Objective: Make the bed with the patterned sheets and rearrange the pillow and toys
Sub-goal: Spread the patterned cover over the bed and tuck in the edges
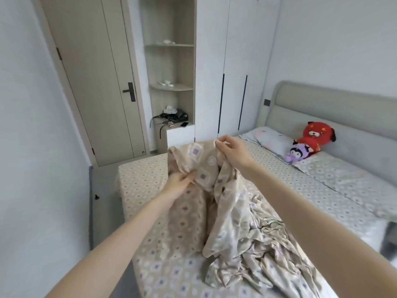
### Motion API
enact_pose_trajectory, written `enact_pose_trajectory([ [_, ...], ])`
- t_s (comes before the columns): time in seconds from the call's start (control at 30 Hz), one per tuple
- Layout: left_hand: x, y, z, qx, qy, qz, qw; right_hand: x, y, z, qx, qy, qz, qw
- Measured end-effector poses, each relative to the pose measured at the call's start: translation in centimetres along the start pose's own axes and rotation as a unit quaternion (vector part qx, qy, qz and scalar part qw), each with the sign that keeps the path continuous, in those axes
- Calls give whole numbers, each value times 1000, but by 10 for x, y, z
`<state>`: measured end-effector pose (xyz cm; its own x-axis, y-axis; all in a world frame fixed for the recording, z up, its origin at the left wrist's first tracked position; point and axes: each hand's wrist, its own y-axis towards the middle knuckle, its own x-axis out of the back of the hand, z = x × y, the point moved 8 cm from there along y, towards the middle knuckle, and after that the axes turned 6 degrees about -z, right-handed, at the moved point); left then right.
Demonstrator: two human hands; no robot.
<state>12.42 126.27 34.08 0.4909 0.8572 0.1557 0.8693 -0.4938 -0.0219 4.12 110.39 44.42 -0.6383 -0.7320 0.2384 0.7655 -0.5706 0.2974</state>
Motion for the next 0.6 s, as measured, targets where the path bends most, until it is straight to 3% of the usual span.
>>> enact_pose_trajectory([
  [0.1, 9, 4, -24, -95, 195, -10, 976, 22, 6, -14, -8, -128, -50, 991],
  [0.17, 9, 2, -38, -142, 266, -4, 954, 36, 6, -28, -25, -206, -67, 976],
  [0.3, -7, 2, -52, -117, 157, 62, 979, 33, -11, -68, -180, -31, -29, 983],
  [0.37, -14, 6, -60, -99, 133, 59, 984, 26, -18, -72, -197, 4, -2, 980],
  [0.5, -19, 17, -85, -81, 59, 2, 995, 14, -28, -60, -127, -18, 118, 985],
  [0.6, -25, 20, -110, -83, 13, -23, 996, 10, -40, -62, -52, -223, 196, 953],
])
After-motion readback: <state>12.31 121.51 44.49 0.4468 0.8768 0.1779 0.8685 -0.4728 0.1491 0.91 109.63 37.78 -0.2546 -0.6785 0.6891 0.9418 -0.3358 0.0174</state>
